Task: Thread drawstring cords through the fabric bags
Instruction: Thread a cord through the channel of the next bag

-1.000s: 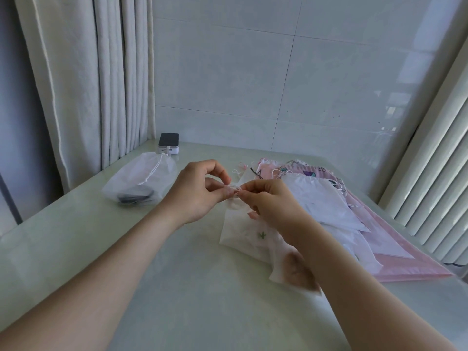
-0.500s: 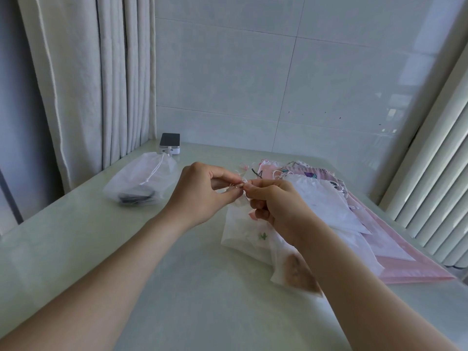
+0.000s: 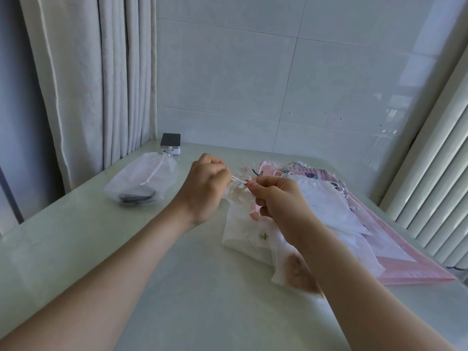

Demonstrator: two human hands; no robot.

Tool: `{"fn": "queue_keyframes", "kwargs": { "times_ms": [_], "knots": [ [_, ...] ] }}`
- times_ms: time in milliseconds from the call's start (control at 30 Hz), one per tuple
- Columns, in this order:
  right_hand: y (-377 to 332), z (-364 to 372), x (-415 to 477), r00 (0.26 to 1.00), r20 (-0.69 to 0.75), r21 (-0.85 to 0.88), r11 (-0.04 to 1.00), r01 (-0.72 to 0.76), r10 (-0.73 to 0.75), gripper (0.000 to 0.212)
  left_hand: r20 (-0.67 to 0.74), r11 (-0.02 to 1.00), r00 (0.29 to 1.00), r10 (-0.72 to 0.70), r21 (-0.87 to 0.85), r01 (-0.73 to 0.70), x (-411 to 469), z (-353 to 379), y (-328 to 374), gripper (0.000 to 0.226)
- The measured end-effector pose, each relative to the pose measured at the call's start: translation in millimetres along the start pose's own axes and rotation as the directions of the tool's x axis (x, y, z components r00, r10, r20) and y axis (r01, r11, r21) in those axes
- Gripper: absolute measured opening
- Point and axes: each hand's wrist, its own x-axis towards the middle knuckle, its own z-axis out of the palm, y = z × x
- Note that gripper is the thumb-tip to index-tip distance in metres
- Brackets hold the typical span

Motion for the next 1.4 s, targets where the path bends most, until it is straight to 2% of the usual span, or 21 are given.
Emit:
{"fn": "queue_keyframes", "kwargs": {
  "times_ms": [167, 233, 300, 367, 433, 500, 567, 700, 800, 1033, 1233, 1300, 1367, 1400],
  "knots": [
    [-2, -2, -4, 1.000, -0.027, -0.017, 1.000, -0.007, 0.006, 0.011, -0.120, 0.917, 0.968, -0.222, -0.364, 0.165, 5, -1, 7, 0.043],
    [-3, -1, -6, 1.000, -0.006, -0.069, 0.997, 0.028, -0.028, 0.007, -0.094, 0.807, 0.947, -0.308, -0.553, 0.208, 5, 2, 10, 0.041],
    [-4, -1, -9, 0.996, 0.039, -0.140, 0.987, 0.084, -0.079, 0.005, -0.033, 0.638, 0.917, -0.397, -0.729, 0.249, 6, 1, 11, 0.034],
    [-4, -1, -10, 0.991, 0.062, -0.191, 0.973, 0.132, -0.122, 0.006, -0.001, 0.500, 0.882, -0.470, -0.824, 0.265, 7, -2, 11, 0.033],
    [-5, -3, -9, 0.983, 0.042, -0.250, 0.951, 0.184, -0.179, 0.008, -0.001, 0.408, 0.855, -0.518, -0.880, 0.246, 8, -4, 9, 0.037],
    [-3, -3, -5, 0.966, 0.005, -0.389, 0.890, 0.239, -0.257, 0.010, -0.009, 0.374, 0.839, -0.545, -0.898, 0.234, 10, -5, 7, 0.039],
    [2, -1, -2, 0.946, -0.004, -0.531, 0.802, 0.274, -0.325, 0.012, -0.012, 0.422, 0.832, -0.555, -0.865, 0.269, 11, -5, 5, 0.039],
    [11, 6, -1, 0.911, 0.077, -0.770, 0.556, 0.313, -0.406, 0.019, 0.022, 0.499, 0.829, -0.559, -0.789, 0.358, 9, -1, 4, 0.036],
    [10, 7, -3, 0.910, 0.044, -0.848, 0.466, 0.252, -0.413, 0.016, 0.052, 0.496, 0.815, -0.576, -0.771, 0.399, 8, -1, 5, 0.035],
    [4, 13, -9, 0.927, -0.007, -0.900, 0.407, 0.158, -0.374, 0.019, 0.216, 0.500, 0.769, -0.602, -0.648, 0.574, 5, -5, 2, 0.039],
    [2, 15, -9, 0.926, -0.051, -0.900, 0.419, 0.119, -0.373, 0.014, 0.234, 0.518, 0.768, -0.597, -0.618, 0.591, 3, -4, 5, 0.042],
    [3, 13, -7, 0.924, -0.050, -0.891, 0.436, 0.131, -0.380, 0.012, 0.162, 0.590, 0.798, -0.580, -0.592, 0.549, 4, -3, 5, 0.035],
    [7, 11, -5, 0.917, -0.031, -0.867, 0.467, 0.174, -0.399, 0.011, 0.013, 0.765, 0.867, -0.498, -0.463, 0.447, 5, -3, 3, 0.021],
    [9, 9, -5, 0.911, -0.024, -0.850, 0.488, 0.198, -0.411, 0.012, -0.069, 0.872, 0.910, -0.408, -0.325, 0.366, 4, -4, 0, 0.016]
  ]
}}
